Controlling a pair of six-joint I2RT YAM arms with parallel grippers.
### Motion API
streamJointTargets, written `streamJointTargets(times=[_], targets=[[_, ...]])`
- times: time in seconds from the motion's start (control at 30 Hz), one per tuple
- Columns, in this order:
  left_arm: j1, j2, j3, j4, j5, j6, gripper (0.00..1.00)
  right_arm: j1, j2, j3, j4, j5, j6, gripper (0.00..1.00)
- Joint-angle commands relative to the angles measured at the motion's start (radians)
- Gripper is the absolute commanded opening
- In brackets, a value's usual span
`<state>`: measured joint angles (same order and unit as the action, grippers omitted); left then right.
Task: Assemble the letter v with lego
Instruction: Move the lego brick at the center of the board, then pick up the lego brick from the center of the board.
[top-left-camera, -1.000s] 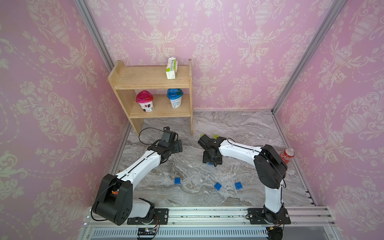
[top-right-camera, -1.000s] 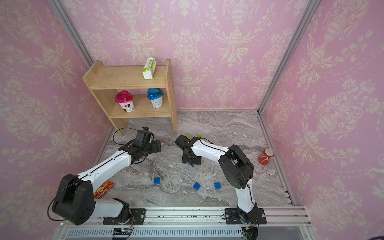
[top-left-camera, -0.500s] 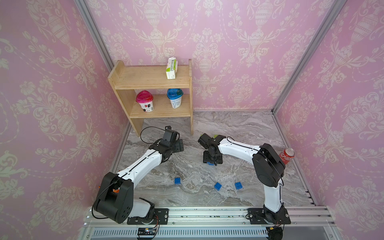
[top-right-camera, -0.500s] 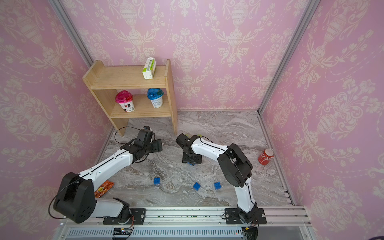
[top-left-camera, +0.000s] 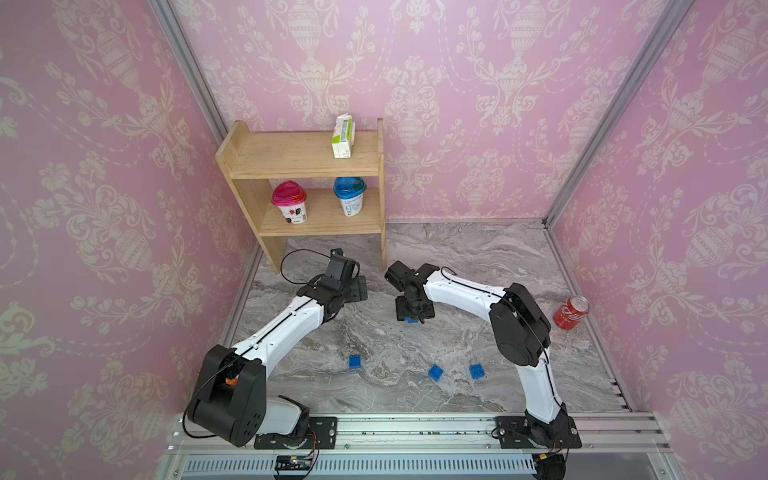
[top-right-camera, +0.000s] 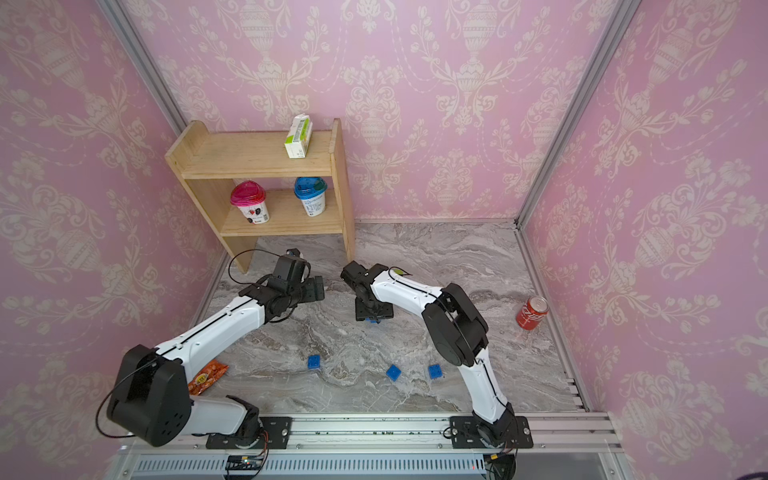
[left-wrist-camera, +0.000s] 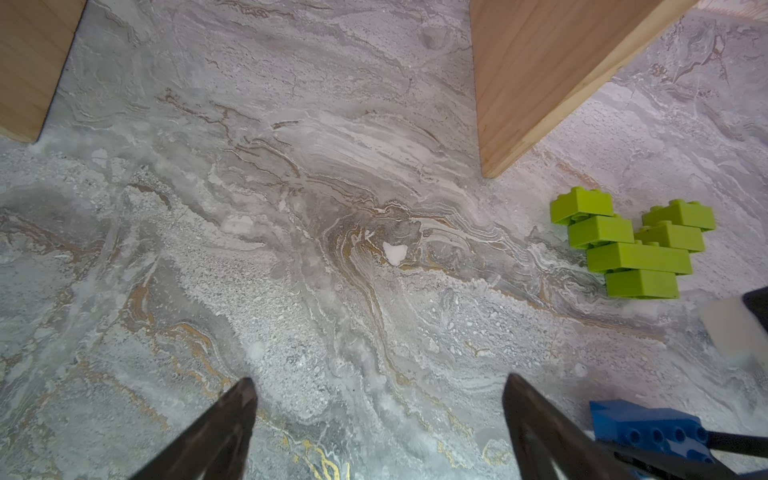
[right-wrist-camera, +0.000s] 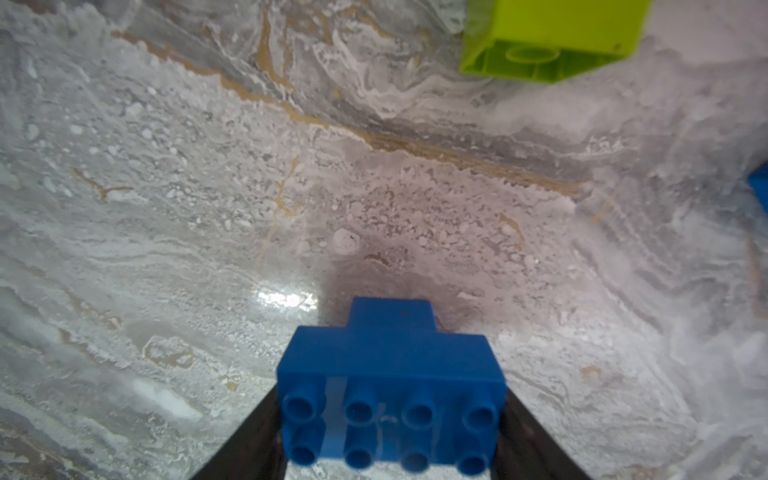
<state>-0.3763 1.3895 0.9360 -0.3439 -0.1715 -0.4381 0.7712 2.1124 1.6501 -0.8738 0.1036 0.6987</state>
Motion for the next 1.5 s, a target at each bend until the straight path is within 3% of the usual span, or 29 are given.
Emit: streamJointTargets(times=[0.0,0.2,0.3,0.5,0.7,1.03,1.1,1.37,1.47], targets=[[-0.003,-0.005,0.005,-0.031,-0.018,0.016,0.93,0.01,0.027,0.017,-0.036,0.023,-0.015,0.7],[-0.002,-0.005,0.009,-0.03,-0.015,0.016,0.94,0.015,-0.045,0.055,-0.072,0.037,-0.033,0.99],[-0.003,-0.012,0.009,-0.033,-0.013,0.014,0.94,0.015,-0.121,0.055,-0.113,0.045,-0.067,1.0],[-0.003,-0.024,0.015,-0.049,0.007,0.048,0.94,0.052,-0.417,-0.331,-0.186,-0.038,-0.325,0.87],[-0.003,-0.018,0.029,-0.064,0.012,0.049,0.94,0.209,-0.495,-0.552,-0.122,-0.088,-0.299,0.84],[-0.003,-0.072,0.011,-0.094,-0.009,0.034,0.93,0.26,-0.361,-0.595,0.067,-0.106,-0.293,0.76],[-0.003,-0.082,0.004,-0.096,-0.009,0.03,0.93,0.26,-0.338,-0.587,0.063,-0.107,-0.293,0.71],[-0.004,-0.103,-0.008,-0.101,-0.025,0.032,0.93,0.252,-0.359,-0.563,-0.009,-0.052,-0.257,0.34],[-0.004,-0.094,-0.003,-0.094,-0.024,0.035,0.93,0.186,-0.382,-0.542,-0.014,-0.02,-0.219,0.33]])
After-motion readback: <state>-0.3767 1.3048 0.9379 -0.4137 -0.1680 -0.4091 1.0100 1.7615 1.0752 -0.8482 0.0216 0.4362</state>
